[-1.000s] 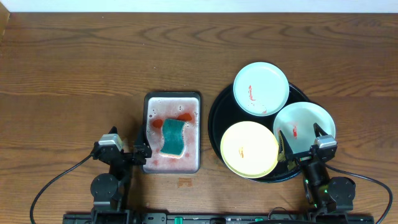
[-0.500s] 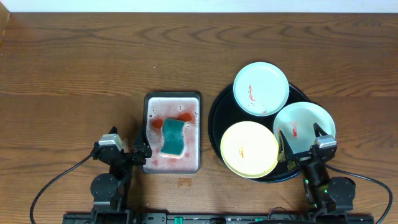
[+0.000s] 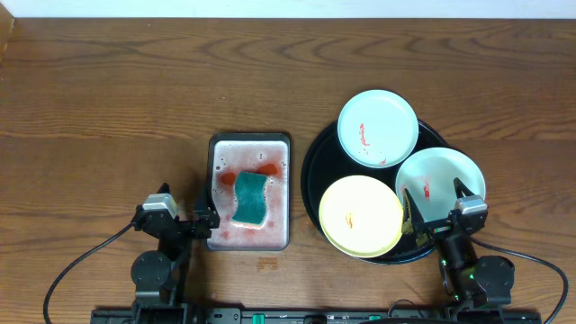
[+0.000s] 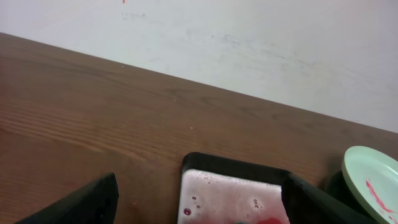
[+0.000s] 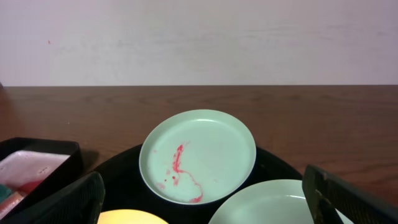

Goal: Clean dirty plates on tray and stack at the side

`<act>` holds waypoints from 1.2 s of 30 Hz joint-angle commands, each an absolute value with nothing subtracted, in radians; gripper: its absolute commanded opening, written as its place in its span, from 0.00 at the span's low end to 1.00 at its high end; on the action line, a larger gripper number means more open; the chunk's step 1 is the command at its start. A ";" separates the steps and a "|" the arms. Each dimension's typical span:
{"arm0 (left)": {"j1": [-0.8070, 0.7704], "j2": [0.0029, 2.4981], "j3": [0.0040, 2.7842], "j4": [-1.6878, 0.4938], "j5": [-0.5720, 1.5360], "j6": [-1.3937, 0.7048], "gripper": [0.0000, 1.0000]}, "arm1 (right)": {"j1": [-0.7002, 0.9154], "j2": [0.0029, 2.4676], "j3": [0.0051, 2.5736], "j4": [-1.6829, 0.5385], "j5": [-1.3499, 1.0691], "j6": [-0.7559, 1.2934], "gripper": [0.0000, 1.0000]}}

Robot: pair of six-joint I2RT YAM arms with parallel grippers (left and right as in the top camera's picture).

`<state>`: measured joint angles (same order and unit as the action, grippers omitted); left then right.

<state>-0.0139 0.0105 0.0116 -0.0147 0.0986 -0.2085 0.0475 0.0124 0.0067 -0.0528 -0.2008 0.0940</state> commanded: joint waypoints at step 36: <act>-0.010 0.208 0.366 -0.089 0.219 -0.207 0.84 | 0.052 0.203 0.370 -0.147 -0.270 0.088 0.99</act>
